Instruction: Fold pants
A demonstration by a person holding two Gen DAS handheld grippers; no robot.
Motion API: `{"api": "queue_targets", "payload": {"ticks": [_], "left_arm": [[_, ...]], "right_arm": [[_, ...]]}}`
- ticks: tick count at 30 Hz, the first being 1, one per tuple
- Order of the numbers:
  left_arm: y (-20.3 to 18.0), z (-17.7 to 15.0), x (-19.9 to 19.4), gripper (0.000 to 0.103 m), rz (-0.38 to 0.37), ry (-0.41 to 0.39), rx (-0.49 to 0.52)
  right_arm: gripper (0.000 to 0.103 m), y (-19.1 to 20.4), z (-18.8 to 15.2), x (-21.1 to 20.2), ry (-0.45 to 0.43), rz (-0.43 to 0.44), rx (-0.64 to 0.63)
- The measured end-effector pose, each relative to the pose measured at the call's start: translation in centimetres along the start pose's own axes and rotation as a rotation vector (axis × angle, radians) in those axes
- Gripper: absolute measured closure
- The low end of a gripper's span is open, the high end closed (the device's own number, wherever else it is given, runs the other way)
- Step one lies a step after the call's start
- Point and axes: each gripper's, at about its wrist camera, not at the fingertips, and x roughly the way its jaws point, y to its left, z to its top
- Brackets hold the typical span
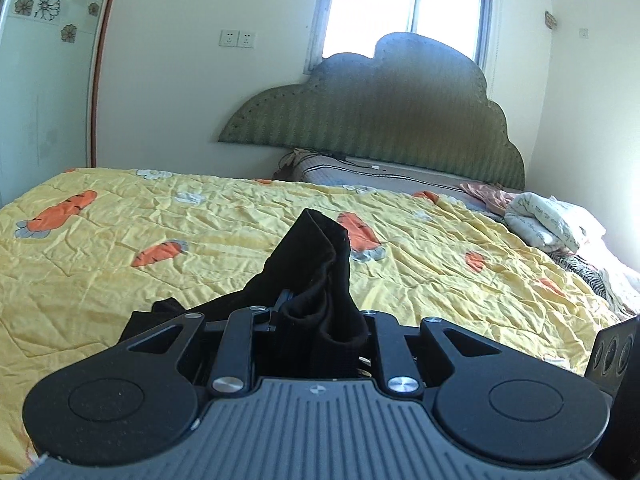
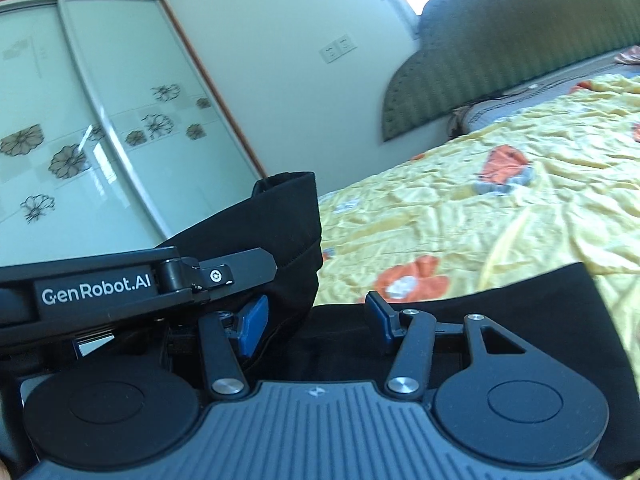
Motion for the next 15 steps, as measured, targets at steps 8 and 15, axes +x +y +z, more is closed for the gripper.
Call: {"api": "queue_targets", "payload": {"ticks": [8, 15], "left_arm": [[-4.1, -1.1, 1.9, 0.084, -0.064, 0.02, 0.054], [-6.6, -1.8, 3.8, 0.085, -0.118, 0.052, 0.072]], "right_arm": [[0.05, -3.9, -0.1, -2.2, -0.027, -0.071, 0.066], [0.05, -6.6, 0.1, -3.7, -0.041, -0.139, 0.094]]}}
